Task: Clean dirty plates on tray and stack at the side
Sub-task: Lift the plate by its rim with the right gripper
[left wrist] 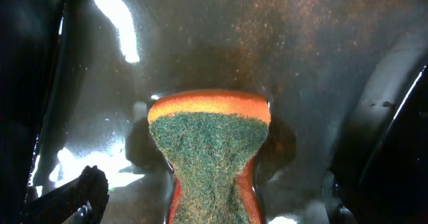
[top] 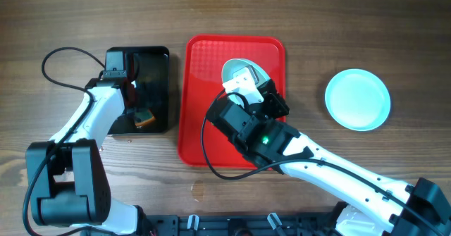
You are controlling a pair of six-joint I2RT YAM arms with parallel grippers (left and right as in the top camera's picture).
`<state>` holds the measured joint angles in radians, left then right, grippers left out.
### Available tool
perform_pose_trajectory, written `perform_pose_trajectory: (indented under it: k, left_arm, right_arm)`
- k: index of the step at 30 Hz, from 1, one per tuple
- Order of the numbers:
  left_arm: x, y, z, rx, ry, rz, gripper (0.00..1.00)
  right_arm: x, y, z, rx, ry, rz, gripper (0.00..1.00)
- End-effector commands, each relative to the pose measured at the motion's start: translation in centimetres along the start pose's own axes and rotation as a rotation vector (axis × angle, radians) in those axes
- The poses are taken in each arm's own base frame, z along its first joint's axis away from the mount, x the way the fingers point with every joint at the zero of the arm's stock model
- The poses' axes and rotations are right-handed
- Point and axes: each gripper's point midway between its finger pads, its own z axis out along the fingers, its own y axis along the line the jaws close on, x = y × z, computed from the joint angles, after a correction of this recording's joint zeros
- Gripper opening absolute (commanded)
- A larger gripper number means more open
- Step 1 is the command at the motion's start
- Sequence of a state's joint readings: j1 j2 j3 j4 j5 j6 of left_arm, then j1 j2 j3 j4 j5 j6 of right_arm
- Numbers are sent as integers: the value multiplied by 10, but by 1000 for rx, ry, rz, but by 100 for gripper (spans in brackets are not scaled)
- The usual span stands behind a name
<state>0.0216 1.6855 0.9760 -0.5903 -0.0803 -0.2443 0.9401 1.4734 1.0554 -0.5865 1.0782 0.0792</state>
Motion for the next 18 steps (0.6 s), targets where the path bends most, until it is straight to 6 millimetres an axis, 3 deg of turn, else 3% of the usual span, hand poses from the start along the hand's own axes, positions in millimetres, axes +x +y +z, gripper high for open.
perform_pose_trajectory:
  k: [1,6,13,18]
  left_arm:
    - [0,0,1,3,5,5,100]
    - [0,-1,1,4,5,5,100]
    - [0,-1,1,4,5,5,100]
    - [0,-1,1,4,5,5,100]
  right_arm:
    - [-11,-18,-7,62,-31,10,4]
    - [-15,-25,-16,130,-56,-3,4]
    - [-23,-12,-33,102,-106,-70,4]
    - [-29,-15,-39,137,-127,-88,4]
